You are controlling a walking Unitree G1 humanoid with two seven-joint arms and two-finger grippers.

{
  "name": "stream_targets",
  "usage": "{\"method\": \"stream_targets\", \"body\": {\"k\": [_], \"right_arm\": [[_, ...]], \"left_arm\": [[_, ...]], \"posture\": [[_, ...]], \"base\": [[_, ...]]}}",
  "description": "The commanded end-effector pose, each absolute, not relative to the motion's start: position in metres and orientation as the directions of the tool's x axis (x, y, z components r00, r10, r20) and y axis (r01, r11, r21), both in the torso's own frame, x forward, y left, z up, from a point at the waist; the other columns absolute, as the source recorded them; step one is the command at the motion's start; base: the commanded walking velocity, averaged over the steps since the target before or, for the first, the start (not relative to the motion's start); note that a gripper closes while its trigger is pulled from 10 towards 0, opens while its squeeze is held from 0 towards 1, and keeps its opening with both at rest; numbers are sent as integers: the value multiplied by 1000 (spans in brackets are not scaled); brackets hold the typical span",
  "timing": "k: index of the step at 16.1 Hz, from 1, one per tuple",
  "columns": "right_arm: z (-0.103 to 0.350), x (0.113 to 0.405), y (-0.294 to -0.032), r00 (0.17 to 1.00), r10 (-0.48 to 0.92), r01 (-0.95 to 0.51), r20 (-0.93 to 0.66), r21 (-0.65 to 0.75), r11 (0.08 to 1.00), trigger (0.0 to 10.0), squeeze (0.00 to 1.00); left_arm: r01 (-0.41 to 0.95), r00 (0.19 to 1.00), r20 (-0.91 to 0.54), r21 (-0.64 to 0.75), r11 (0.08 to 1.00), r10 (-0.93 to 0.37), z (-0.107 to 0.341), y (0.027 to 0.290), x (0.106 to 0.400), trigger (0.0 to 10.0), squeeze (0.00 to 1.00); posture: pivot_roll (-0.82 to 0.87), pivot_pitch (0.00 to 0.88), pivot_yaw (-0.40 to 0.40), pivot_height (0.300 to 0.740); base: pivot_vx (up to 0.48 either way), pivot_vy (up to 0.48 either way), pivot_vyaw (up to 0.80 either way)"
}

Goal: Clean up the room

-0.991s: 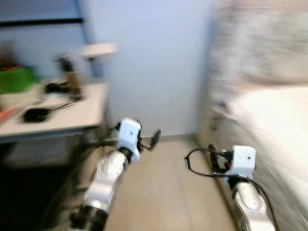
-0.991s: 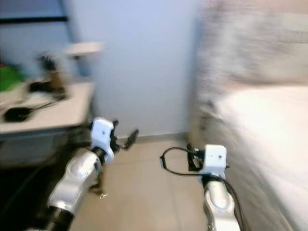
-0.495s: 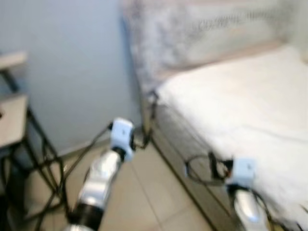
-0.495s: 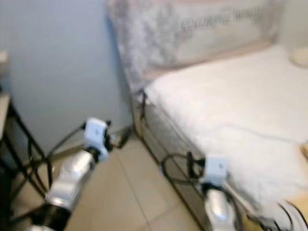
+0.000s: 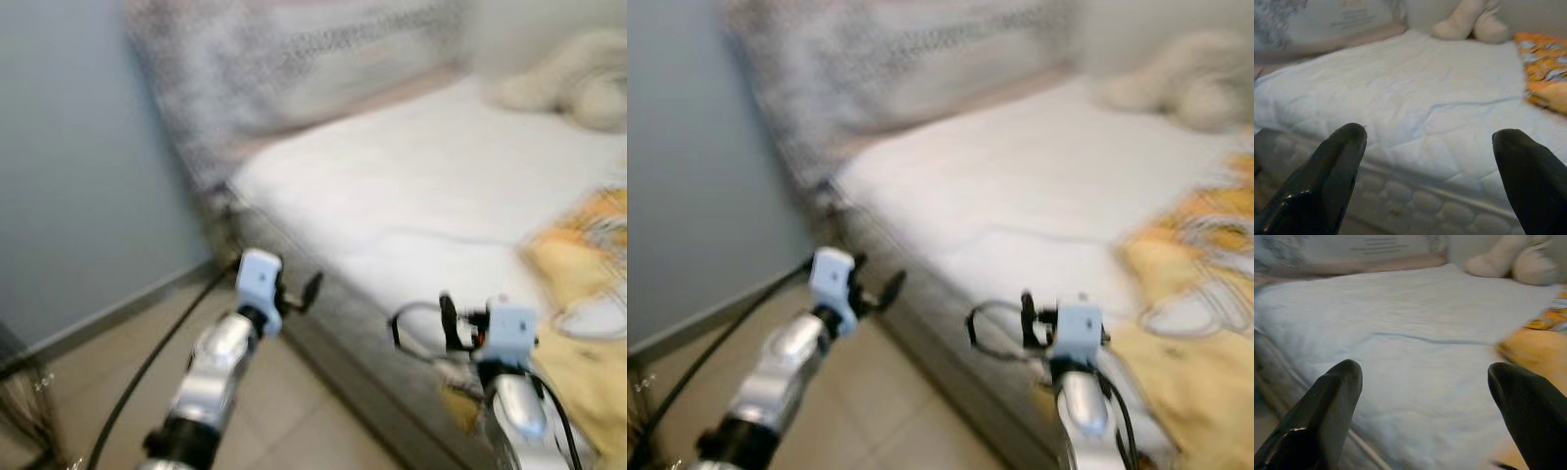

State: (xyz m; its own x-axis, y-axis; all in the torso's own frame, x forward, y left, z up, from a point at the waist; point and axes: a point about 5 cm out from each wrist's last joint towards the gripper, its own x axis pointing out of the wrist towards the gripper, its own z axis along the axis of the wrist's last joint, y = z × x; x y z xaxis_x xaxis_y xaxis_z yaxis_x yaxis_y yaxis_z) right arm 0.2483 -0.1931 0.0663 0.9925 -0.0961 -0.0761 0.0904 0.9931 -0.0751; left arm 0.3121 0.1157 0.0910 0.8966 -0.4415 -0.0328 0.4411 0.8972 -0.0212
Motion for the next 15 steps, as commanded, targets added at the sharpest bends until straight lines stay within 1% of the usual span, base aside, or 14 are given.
{"method": "stream_targets", "body": {"k": [1,2,4,6,7,8,10,12,13,15], "right_arm": [[66,247,-183,996,-38,32,-78,-78,996,10000,0],[62,243,-188,994,-34,27,-108,-67,997,10000,0],[62,246,-190,993,-26,18,-114,-69,997,10000,0],[61,250,-188,993,-46,42,-108,-39,998,10000,0],[63,251,-185,994,-58,58,-90,-6,998,10000,0],[66,252,-186,991,-105,115,-77,138,984,10000,0],[76,253,-183,997,-81,81,-4,30,996,10000,0],[76,251,-193,986,-165,165,-3,19,986,10000,0],[74,250,-197,983,-183,183,-9,4,983,10000,0],[79,248,-193,990,-141,143,26,-66,988,10000,0]], "left_arm": [[388,919,-67,-40,921,-390,81,136,302,10000,0],[367,925,-88,-52,929,-370,74,140,292,10000,0],[358,930,-69,-58,932,-361,76,137,294,10000,0],[403,915,-40,2,915,-403,85,130,301,10000,0],[408,913,-28,8,913,-408,89,130,303,10000,0],[397,917,-21,10,918,-397,93,132,305,10000,0],[392,920,11,8,920,-392,98,131,307,10000,0],[423,905,40,6,906,-423,104,120,309,10000,0],[421,906,46,-7,907,-420,105,120,311,10000,0],[413,910,52,-53,909,-411,106,121,313,10000,0]], "posture": [[118,0,-9,740],[125,0,-26,740],[133,0,-27,740],[139,0,-19,740],[139,0,-19,740],[141,0,-3,740],[128,0,12,740],[118,0,22,740],[114,0,24,740],[101,0,26,740]], "base": [[0,0,-663],[0,0,-663],[0,0,-663],[0,0,-659],[0,0,-656],[0,0,-650],[0,0,-587],[0,0,-594],[0,0,-613],[0,0,-631]]}}
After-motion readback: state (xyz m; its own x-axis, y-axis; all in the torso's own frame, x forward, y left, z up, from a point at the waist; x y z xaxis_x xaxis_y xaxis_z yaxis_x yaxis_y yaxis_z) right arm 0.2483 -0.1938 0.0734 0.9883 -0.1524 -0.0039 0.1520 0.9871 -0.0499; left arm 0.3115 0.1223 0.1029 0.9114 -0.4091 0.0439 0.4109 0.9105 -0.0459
